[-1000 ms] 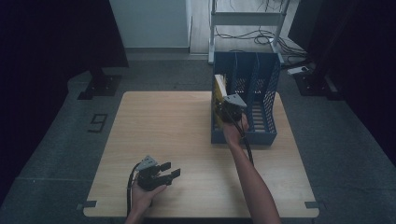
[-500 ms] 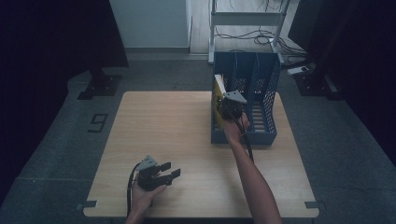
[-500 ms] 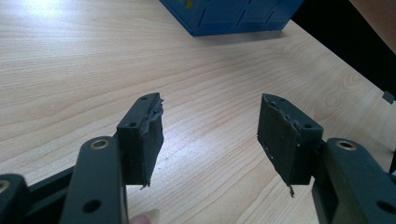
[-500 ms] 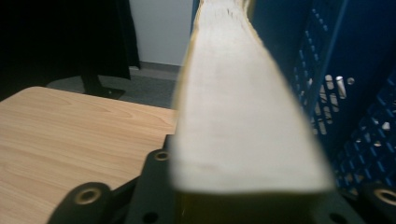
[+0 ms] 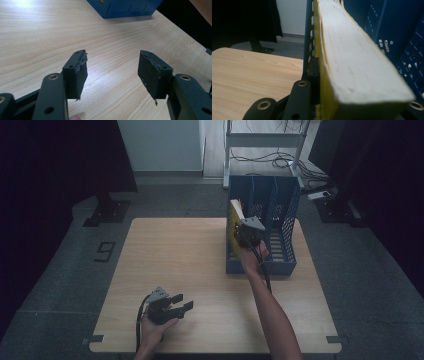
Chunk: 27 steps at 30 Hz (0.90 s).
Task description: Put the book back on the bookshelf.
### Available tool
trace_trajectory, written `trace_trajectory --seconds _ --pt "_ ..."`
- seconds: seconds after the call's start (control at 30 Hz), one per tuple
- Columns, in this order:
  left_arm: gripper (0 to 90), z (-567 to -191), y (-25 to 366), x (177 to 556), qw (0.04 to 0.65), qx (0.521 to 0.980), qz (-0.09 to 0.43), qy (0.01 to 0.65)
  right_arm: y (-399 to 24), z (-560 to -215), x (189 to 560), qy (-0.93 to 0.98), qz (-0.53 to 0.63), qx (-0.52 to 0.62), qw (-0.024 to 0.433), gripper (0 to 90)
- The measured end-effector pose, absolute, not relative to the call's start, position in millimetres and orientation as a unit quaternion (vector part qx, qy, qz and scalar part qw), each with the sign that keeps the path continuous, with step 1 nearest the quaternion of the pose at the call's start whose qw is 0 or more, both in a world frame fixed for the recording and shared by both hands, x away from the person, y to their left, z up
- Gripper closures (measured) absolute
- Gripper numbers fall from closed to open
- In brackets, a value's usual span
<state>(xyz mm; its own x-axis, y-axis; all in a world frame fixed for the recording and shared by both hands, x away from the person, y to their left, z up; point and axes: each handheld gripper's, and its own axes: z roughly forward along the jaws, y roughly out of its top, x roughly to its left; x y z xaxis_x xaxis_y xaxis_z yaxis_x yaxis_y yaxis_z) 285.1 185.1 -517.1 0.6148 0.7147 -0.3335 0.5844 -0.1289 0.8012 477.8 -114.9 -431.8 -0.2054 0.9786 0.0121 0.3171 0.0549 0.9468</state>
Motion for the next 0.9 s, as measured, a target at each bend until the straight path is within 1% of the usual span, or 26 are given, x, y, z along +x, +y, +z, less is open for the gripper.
trace_trajectory --seconds 0.43,0.9 --pt "40.6 -516.0 188.8 285.5 0.500 0.746 0.066 0.435 -110.1 -422.9 480.7 0.621 0.459 0.512 0.374 74.9" --pt "40.8 -516.5 196.6 287.2 0.505 0.737 0.065 0.445 -104.5 -426.1 499.9 0.609 0.457 0.525 0.381 74.9"
